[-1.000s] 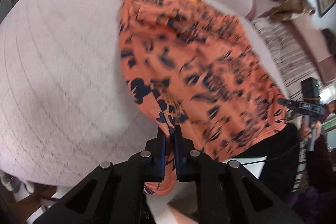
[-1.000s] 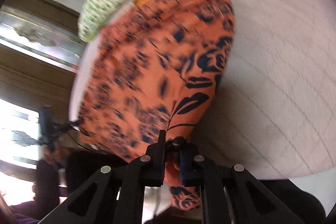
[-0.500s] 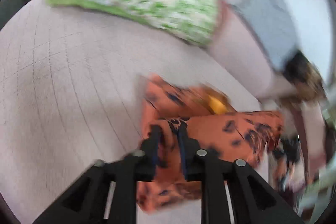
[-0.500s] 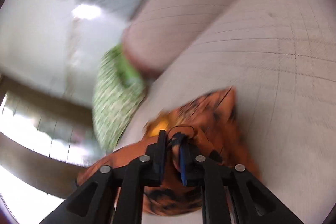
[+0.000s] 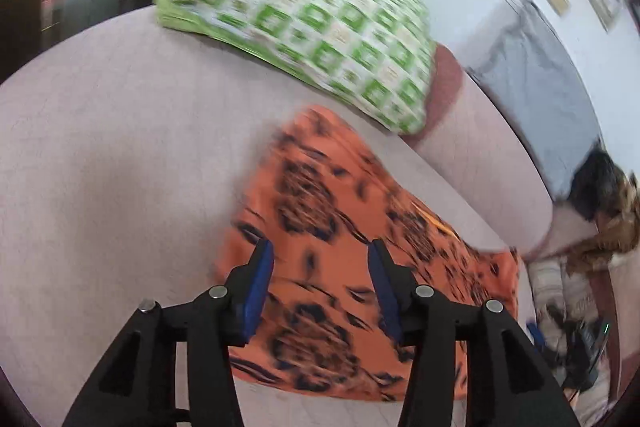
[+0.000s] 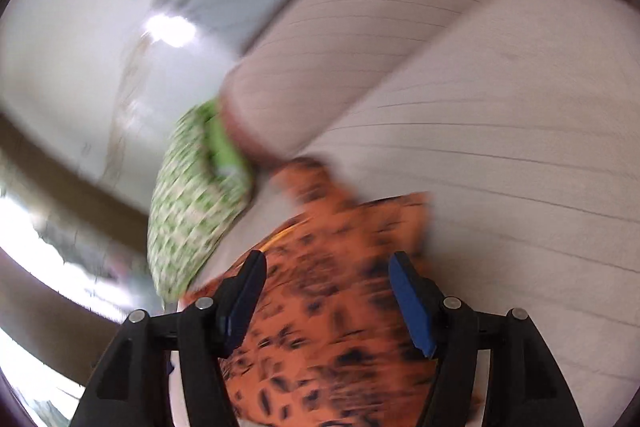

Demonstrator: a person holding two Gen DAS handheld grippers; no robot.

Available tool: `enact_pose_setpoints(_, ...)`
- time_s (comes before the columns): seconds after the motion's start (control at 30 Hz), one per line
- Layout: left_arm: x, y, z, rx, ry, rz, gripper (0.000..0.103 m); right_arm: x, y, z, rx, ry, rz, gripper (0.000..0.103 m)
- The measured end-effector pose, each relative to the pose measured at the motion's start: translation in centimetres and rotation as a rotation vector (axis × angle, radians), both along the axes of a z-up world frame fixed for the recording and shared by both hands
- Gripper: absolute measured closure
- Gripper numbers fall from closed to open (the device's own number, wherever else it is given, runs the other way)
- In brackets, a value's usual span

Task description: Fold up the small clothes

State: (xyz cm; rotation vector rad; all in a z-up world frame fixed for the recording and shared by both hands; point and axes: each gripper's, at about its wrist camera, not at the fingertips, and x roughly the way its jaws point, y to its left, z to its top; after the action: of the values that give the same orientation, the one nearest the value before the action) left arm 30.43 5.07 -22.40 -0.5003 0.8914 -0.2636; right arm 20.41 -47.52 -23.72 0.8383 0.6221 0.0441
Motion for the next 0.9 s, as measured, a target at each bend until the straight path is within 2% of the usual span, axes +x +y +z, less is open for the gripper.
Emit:
enact_pose_setpoints(0.07, -0.1, -1.7, -0.9, 0.023, 0.004, 0.011, 0.053, 2.1, 3.7, 0.3, -0.021, 0.011, 0.093, 0.036)
enact_pose_setpoints(0.13, 0.1, -2.8, -2.6, 0.031, 0.031, -0.001, 0.053, 4.2, 6.5, -0.6, -0.058, 0.074, 0.122, 0.036)
enact_pose_setpoints(0.2, 1.2, -3.4, -4.6, 0.081, 0.107, 0.039, 0.053, 6.3, 7.8, -2.3, -0.095, 0.144, 0.127, 0.036)
enact_pose_setpoints(0.23, 1.3, -3.3, -5.1, 0.082, 0.125, 0.060, 0.053, 6.9, 7.6, -3.2, -0.124, 0.174, 0.095, 0.036)
enact_pose_setpoints(0.3, 1.7, -3.0, -5.4, 0.058, 0.131, 0.099, 0.053, 7.2, 5.6, -4.5, -0.227, 0.227, -0.051, 0.042)
enact_pose_setpoints(0.33, 2.0, -3.0, -5.1, 0.061, 0.128, 0.107, 0.053, 7.4, 4.4, -5.2, -0.210, 0.240, -0.104, 0.048)
enact_pose_setpoints(0.4, 2.5, -2.5, -4.6, 0.061, 0.122, 0.123, 0.053, 7.5, 3.2, -5.2, -0.117, 0.249, -0.158, 0.048)
enact_pose_setpoints(0.47, 2.8, -1.4, -4.5, 0.039, 0.116, 0.179, 0.053, 7.8, 4.6, -3.2, -0.134, 0.207, -0.185, 0.046)
enact_pose_setpoints(0.53, 2.8, -0.1, -4.8, 0.027, 0.127, 0.229, 0.053, 9.3, 8.1, -0.8, -0.186, 0.128, -0.096, 0.046)
enact_pose_setpoints(0.57, 3.0, 0.6, -4.9, 0.028, 0.133, 0.249, 0.053, 10.4, 10.3, 0.1, -0.203, 0.117, -0.030, 0.046)
enact_pose_setpoints(0.67, 3.1, 1.9, -5.0, 0.121, 0.150, 0.299, 0.053, 15.4, 19.6, 0.7, -0.220, 0.147, 0.241, 0.046)
enact_pose_setpoints(0.77, 2.9, 3.4, -4.9, 0.108, 0.147, 0.307, 0.052, 19.6, 27.8, -1.0, -0.245, 0.188, 0.442, 0.046)
enact_pose_setpoints(0.83, 3.3, 3.6, -5.2, 0.127, 0.169, 0.289, 0.051, 23.4, 32.0, -4.3, -0.207, 0.286, 0.533, 0.046)
enact_pose_setpoints(0.87, 3.5, 3.6, -5.3, 0.136, 0.174, 0.283, 0.051, 24.8, 33.5, -5.8, -0.195, 0.338, 0.526, 0.045)
enact_pose_setpoints(0.9, 3.6, 3.5, -5.2, 0.136, 0.172, 0.279, 0.051, 26.0, 34.4, -6.2, -0.228, 0.328, 0.473, 0.045)
